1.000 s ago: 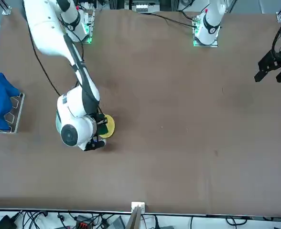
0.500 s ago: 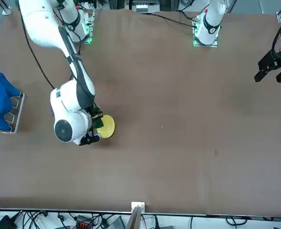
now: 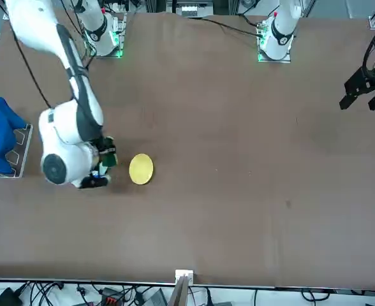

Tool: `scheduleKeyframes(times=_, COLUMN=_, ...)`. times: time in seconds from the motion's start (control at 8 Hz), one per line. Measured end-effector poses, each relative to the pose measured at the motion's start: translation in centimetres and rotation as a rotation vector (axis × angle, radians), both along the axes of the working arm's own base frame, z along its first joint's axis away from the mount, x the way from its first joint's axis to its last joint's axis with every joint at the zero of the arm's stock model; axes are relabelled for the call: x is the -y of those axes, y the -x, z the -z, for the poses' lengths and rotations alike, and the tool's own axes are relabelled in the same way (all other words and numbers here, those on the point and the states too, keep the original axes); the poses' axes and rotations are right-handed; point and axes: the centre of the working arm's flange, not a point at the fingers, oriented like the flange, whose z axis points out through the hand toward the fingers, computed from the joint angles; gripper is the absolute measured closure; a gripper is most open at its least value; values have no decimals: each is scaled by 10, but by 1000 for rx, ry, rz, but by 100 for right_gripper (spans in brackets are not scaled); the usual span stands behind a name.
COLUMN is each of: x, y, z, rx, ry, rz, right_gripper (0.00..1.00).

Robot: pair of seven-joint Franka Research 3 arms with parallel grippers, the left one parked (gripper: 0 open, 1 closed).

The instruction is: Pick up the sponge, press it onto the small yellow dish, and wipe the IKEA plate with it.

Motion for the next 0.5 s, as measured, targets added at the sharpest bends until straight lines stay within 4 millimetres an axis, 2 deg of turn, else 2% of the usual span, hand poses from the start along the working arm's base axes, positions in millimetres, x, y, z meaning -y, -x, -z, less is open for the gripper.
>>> scheduleKeyframes(times=0.25, x=35, y=5, z=15, rx=13, ry=1, rz=33, right_gripper=83)
scheduleKeyframes(times=0.5, x=69, y=21, z=53, rx=62, ry=-15, rz=43, right_gripper=83)
